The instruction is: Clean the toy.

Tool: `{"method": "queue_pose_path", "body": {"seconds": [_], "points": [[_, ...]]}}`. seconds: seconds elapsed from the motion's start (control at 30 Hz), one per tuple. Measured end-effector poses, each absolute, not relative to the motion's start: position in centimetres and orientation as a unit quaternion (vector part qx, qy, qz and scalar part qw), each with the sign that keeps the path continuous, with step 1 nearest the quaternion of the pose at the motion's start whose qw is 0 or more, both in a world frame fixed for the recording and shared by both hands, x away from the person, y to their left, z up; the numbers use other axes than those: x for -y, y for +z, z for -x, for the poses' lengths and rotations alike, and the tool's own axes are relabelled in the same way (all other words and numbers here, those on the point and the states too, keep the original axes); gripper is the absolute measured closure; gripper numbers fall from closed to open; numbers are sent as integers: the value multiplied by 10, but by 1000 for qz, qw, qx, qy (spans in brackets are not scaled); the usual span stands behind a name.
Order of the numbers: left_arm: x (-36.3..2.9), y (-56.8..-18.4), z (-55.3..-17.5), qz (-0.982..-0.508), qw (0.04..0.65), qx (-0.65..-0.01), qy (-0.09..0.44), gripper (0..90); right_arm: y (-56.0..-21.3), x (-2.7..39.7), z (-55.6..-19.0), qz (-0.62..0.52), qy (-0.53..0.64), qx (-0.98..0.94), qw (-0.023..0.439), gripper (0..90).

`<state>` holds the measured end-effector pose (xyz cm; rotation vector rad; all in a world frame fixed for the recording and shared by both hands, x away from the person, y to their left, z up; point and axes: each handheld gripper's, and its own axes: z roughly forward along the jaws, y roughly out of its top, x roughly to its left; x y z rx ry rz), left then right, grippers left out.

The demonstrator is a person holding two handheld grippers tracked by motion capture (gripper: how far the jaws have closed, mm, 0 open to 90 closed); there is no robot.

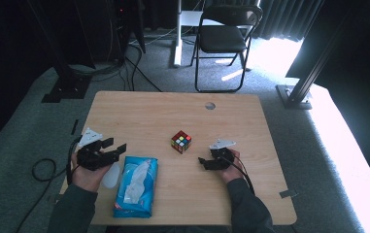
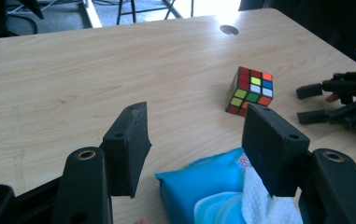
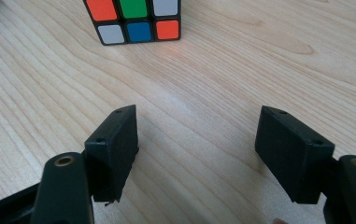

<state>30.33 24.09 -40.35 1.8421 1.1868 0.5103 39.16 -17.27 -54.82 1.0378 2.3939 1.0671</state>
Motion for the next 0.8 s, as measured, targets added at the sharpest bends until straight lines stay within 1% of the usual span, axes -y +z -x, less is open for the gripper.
{"method": "queue_pose_path", "body": {"seconds": [0.8], "points": [[-211, -418, -290, -769, 413, -453, 179, 408, -548, 173, -392, -363, 374, -838, 161, 298]]}}
